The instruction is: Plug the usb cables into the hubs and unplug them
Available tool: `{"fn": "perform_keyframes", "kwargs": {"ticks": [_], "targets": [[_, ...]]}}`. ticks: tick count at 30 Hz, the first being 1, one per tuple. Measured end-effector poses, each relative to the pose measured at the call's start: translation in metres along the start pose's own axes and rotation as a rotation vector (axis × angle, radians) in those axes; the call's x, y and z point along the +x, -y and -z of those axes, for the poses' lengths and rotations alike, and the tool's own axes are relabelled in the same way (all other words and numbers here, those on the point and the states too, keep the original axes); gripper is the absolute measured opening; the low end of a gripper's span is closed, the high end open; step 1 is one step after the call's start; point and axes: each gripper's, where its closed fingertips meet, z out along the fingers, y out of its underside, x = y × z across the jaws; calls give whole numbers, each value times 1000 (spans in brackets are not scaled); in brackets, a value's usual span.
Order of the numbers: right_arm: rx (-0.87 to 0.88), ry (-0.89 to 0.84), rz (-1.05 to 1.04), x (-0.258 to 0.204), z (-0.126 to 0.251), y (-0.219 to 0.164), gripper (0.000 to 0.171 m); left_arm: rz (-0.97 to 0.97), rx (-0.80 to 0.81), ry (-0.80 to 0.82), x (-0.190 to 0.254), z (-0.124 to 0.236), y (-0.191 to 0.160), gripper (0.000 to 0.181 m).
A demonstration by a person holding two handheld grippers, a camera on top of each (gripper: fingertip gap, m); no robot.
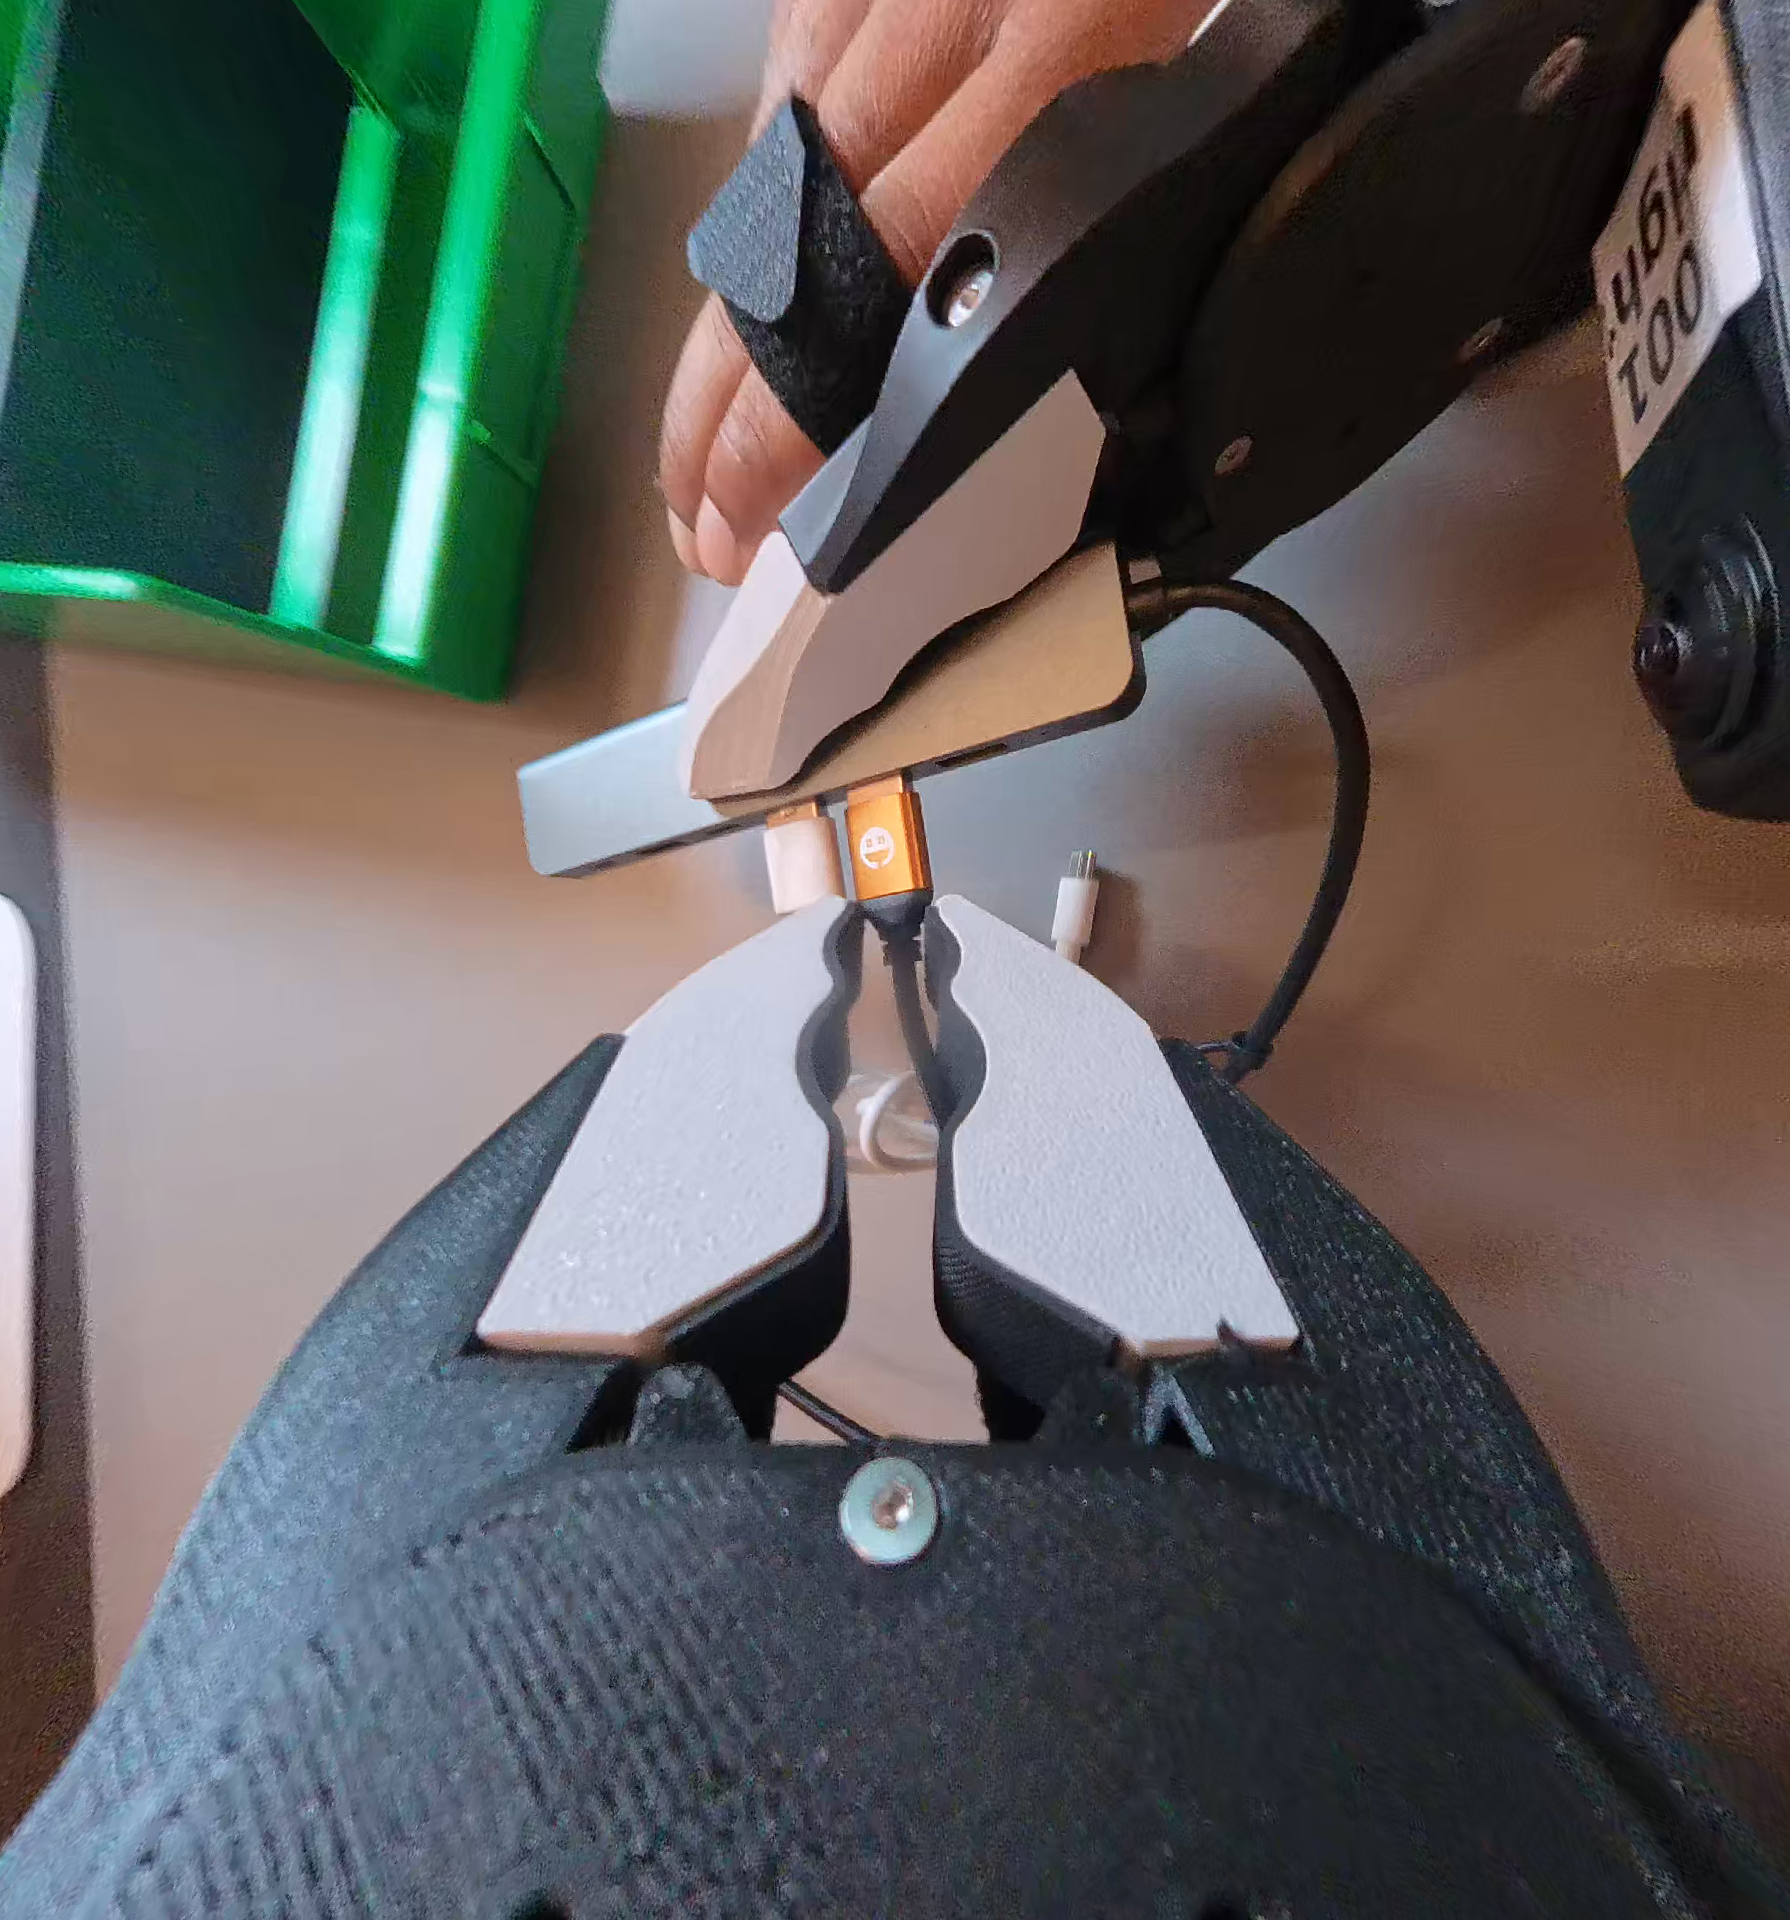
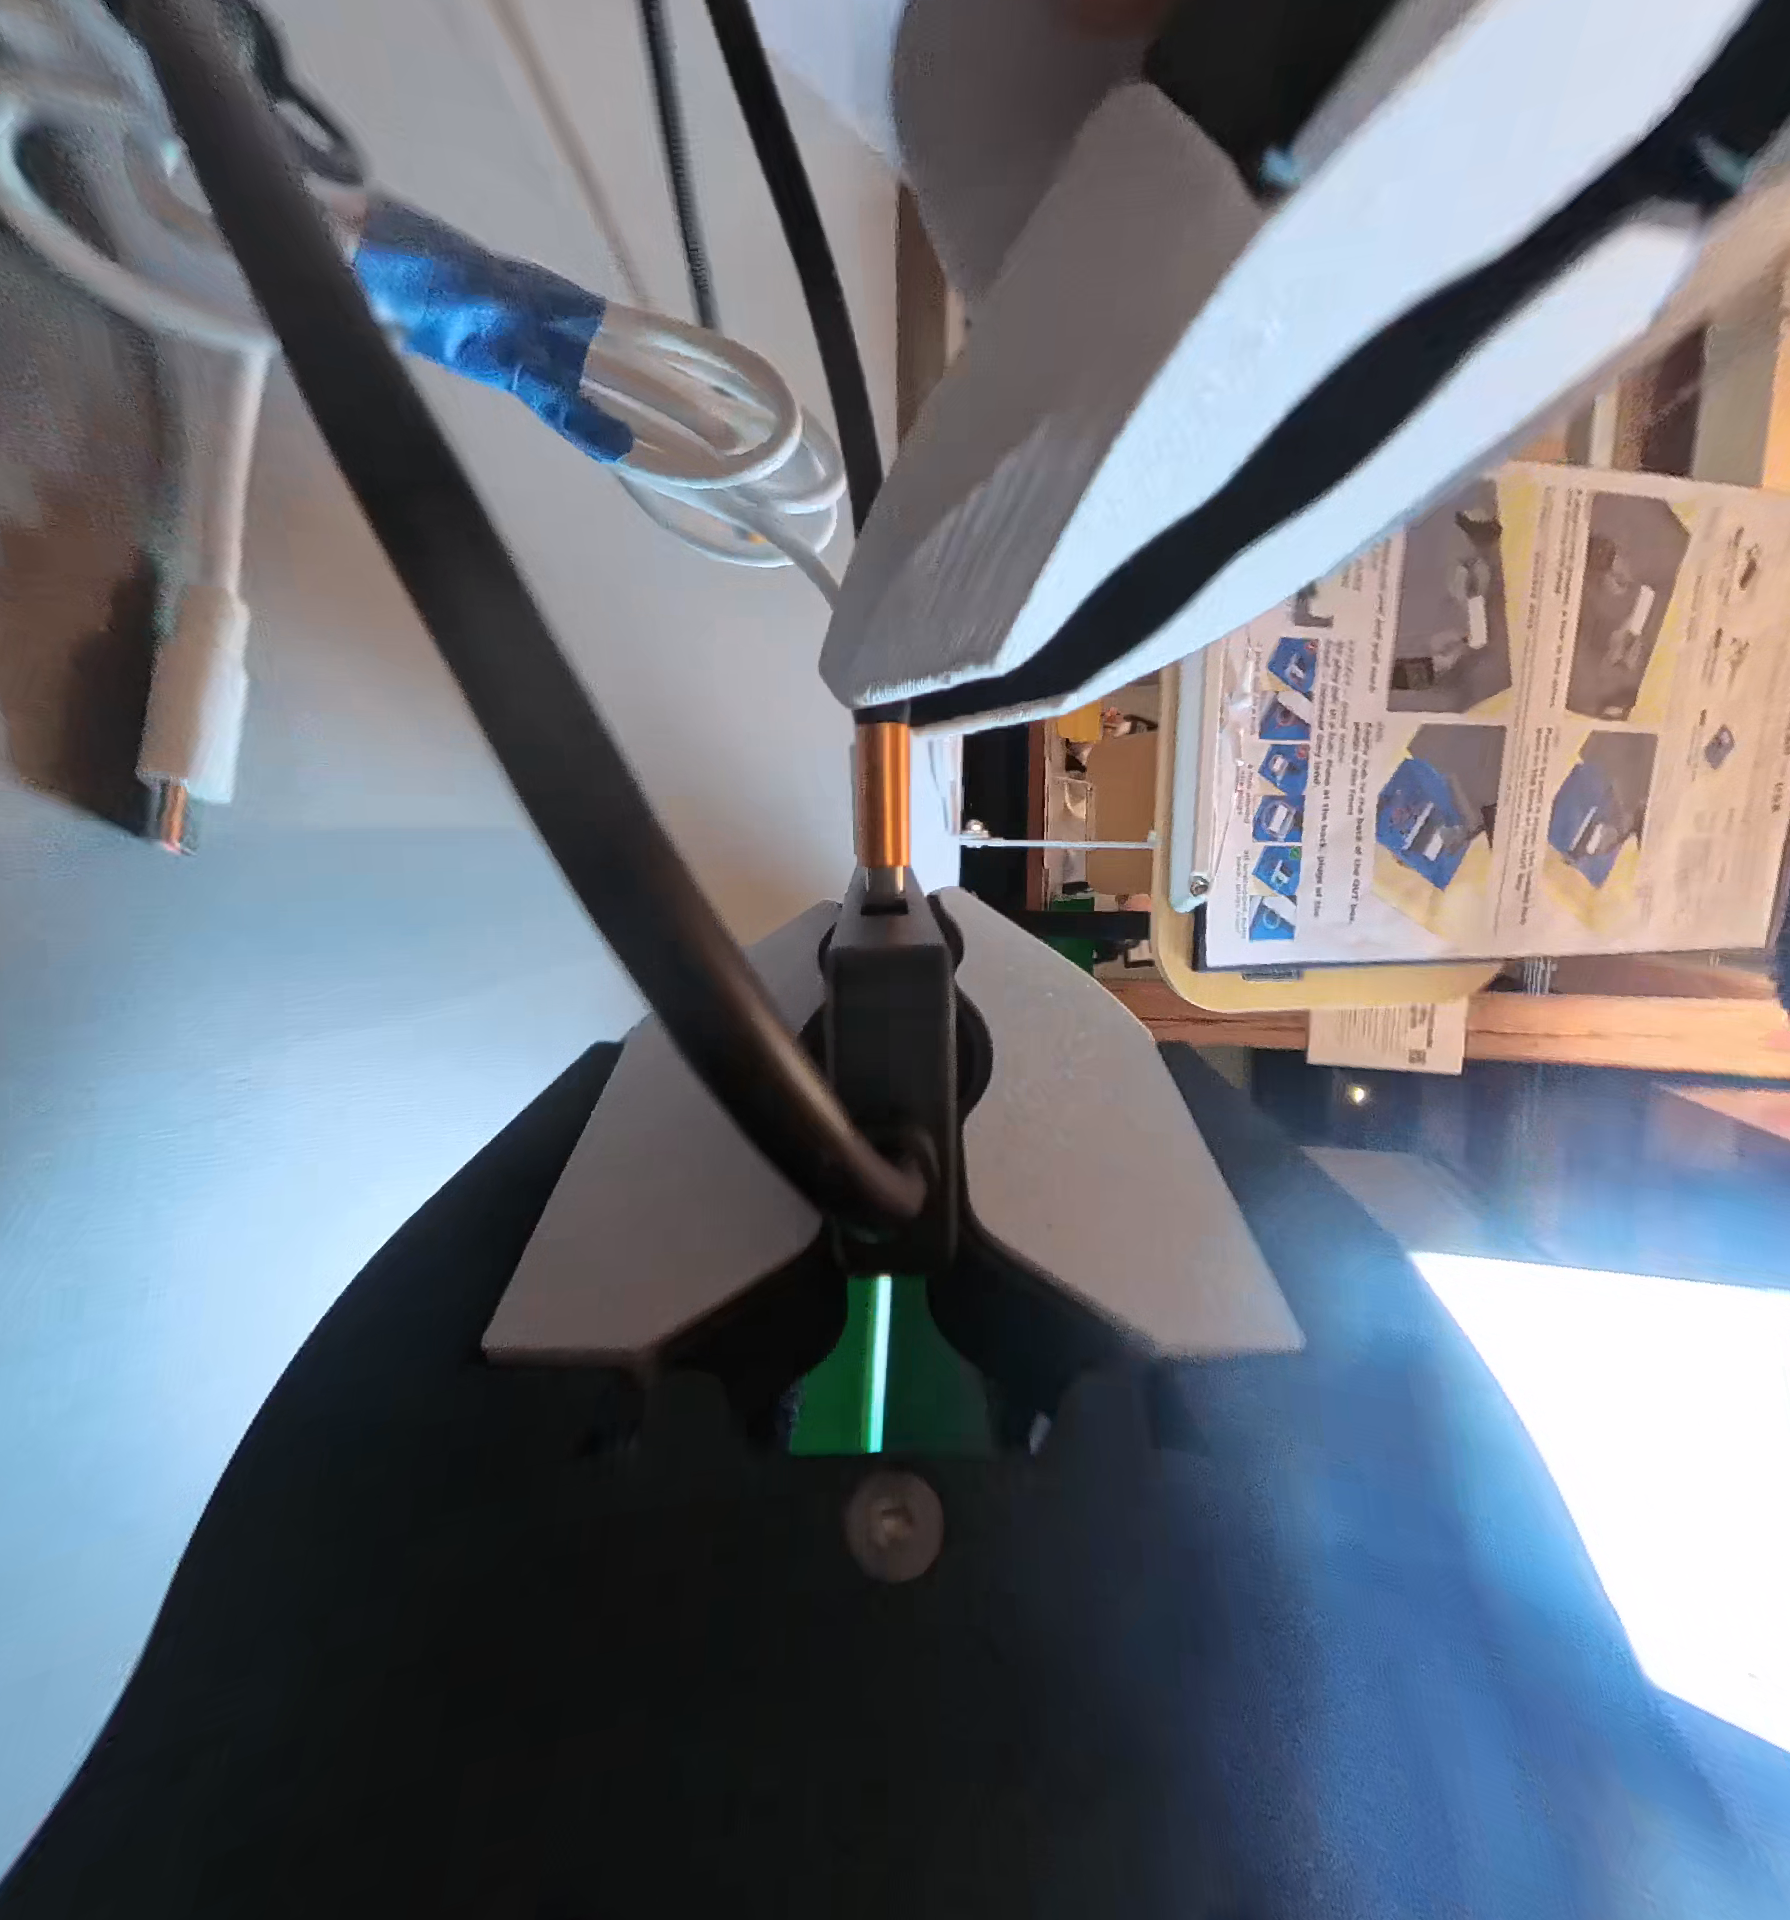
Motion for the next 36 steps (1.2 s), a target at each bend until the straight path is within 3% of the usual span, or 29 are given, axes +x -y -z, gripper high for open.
{"fn": "perform_keyframes", "kwargs": {"ticks": [3,7,9,11,18,22,28,33,36], "targets": [[4,-40,-113,22,5,-8,11,14,219,113,-20,26,26,16],[22,-44,-274,32,10,-21,11,131,673,489,-78,115,59,46],[32,-44,-352,37,12,-25,12,190,858,639,-96,160,57,61],[62,-40,-458,45,14,-26,12,218,929,738,-105,187,46,66],[131,-110,-818,116,37,-62,13,355,950,821,-105,207,-6,62],[-13,-130,-816,157,40,-111,13,413,890,819,-88,193,-45,52],[-448,-71,-508,189,-2,-211,12,434,879,808,-59,180,-78,0],[-794,179,-204,168,-43,-277,12,475,847,739,-56,169,-87,0],[-894,290,-100,143,-66,-298,13,495,832,708,-55,162,-92,0]]}}
